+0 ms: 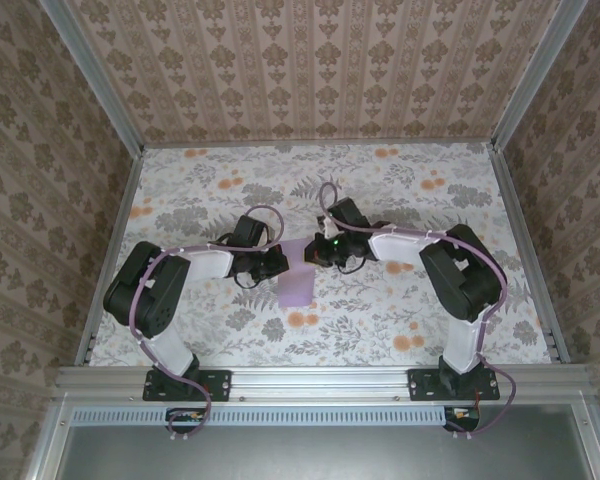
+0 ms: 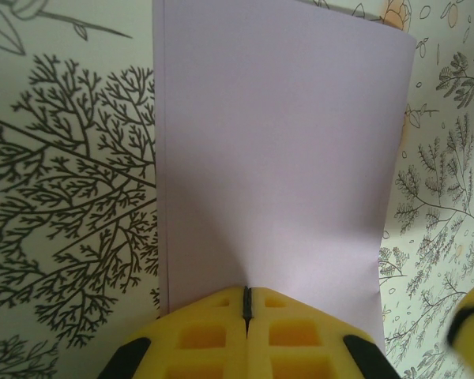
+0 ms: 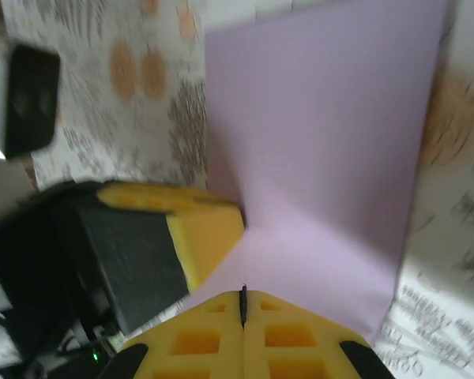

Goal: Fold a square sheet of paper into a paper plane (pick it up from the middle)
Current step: First fold in half a square sheet of paper at the center of the table.

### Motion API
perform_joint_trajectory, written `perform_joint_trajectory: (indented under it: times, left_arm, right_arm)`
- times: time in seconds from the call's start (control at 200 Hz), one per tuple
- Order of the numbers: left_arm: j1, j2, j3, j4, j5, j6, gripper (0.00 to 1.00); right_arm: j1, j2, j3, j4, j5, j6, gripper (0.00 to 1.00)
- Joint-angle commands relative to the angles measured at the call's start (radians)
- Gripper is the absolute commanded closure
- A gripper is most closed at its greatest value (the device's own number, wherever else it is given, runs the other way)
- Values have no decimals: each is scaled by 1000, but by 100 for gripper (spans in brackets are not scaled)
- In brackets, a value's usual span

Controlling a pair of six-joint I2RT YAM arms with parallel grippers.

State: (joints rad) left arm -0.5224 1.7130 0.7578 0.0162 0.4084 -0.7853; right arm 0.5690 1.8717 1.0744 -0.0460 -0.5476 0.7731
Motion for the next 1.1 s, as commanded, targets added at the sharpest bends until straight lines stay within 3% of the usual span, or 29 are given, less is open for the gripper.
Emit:
perform_joint_trajectory:
  times: [0.0, 0.43, 0.66, 0.82, 1.095]
  left_arm:
    - [0, 91, -70, -243, -143, 18, 100]
    - [1, 101, -69, -254, -163, 18, 100]
    - [1, 108, -69, -249, -163, 20, 100]
    - [1, 108, -66, -247, -162, 17, 100]
    - [1, 113, -64, -248, -161, 16, 100]
  right_arm:
    - [11, 35, -8, -36, -49, -10, 100]
    - [8, 90, -68, -66, -41, -51, 100]
    - [-29, 33, -116, -47, -55, -86, 100]
    - [19, -17, -82, -1, -98, -70, 100]
    - [69, 24, -115, 49, -120, -34, 100]
